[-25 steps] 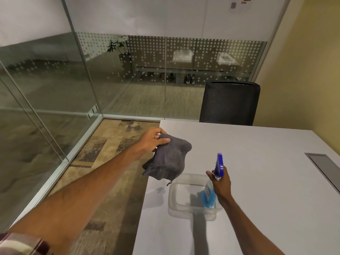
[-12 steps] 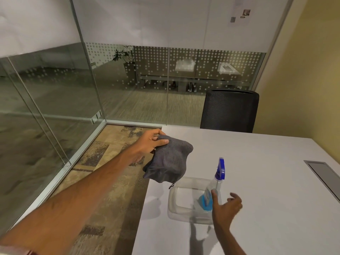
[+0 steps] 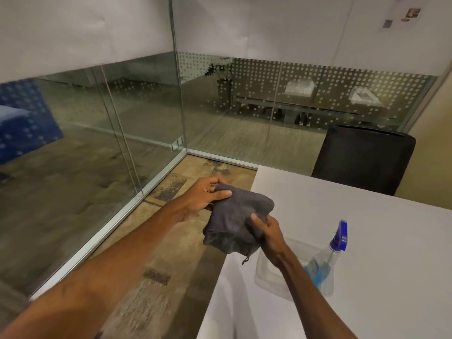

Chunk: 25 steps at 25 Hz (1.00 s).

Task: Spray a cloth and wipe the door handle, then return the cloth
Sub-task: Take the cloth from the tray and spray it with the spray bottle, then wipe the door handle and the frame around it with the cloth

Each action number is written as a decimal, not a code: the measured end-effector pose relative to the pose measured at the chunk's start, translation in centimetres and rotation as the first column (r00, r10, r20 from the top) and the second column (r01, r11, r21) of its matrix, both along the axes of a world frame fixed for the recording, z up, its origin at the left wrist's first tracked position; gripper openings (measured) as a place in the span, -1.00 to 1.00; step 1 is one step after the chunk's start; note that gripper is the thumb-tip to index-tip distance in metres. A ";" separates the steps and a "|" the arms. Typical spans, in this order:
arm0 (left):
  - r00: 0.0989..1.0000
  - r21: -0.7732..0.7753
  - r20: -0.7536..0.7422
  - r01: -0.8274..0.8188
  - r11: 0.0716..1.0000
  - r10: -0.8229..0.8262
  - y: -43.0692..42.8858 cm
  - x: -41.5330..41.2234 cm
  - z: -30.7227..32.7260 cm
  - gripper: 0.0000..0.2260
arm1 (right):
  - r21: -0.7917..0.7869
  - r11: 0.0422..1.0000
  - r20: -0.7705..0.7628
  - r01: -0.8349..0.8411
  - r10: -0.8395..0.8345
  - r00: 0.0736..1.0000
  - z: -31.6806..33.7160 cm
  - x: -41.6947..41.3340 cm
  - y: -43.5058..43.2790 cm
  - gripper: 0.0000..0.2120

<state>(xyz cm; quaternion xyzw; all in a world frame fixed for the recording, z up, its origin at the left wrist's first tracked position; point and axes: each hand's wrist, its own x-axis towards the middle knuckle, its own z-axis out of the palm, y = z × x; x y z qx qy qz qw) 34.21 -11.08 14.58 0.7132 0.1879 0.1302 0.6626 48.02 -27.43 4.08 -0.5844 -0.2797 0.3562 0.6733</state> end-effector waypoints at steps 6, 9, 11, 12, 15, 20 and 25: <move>0.919 -0.217 0.069 -0.366 0.905 0.389 4.3 -12.2 -2.3 -0.96 | 0.116 0.934 -0.116 -0.339 0.351 0.929 1.3 -7.8 7.1 -0.64; 0.879 -0.290 0.042 -0.444 0.848 0.474 5.8 -19.0 -4.0 -0.90 | 0.106 0.908 -0.122 -0.405 0.416 0.901 2.5 -13.4 10.8 -0.64; 0.874 -0.330 -0.014 -0.463 0.823 0.486 6.5 -23.9 -5.2 -0.74 | 0.129 0.881 -0.188 -0.456 0.473 0.861 3.2 -17.4 13.1 -0.64; 0.874 -0.349 -0.024 -0.462 0.815 0.485 6.7 -26.3 -5.8 -0.61 | 0.145 0.865 -0.238 -0.481 0.502 0.831 3.5 -19.3 14.1 -0.64; 0.866 -0.325 0.012 -0.469 0.821 0.500 7.1 -33.5 -7.0 -0.22 | 0.142 0.836 -0.387 -0.529 0.539 0.748 4.3 -24.9 17.0 -0.55; 0.798 -0.135 0.076 -0.585 0.799 0.597 8.3 -43.9 -7.3 -0.08 | 0.090 0.742 -0.502 -0.665 0.610 0.613 4.9 -34.1 21.0 -0.60; 0.560 -0.067 0.063 -0.824 0.563 0.826 8.9 -51.9 -6.9 -0.40 | -0.084 0.613 -0.216 -0.786 0.759 0.615 5.5 -42.2 24.1 -0.37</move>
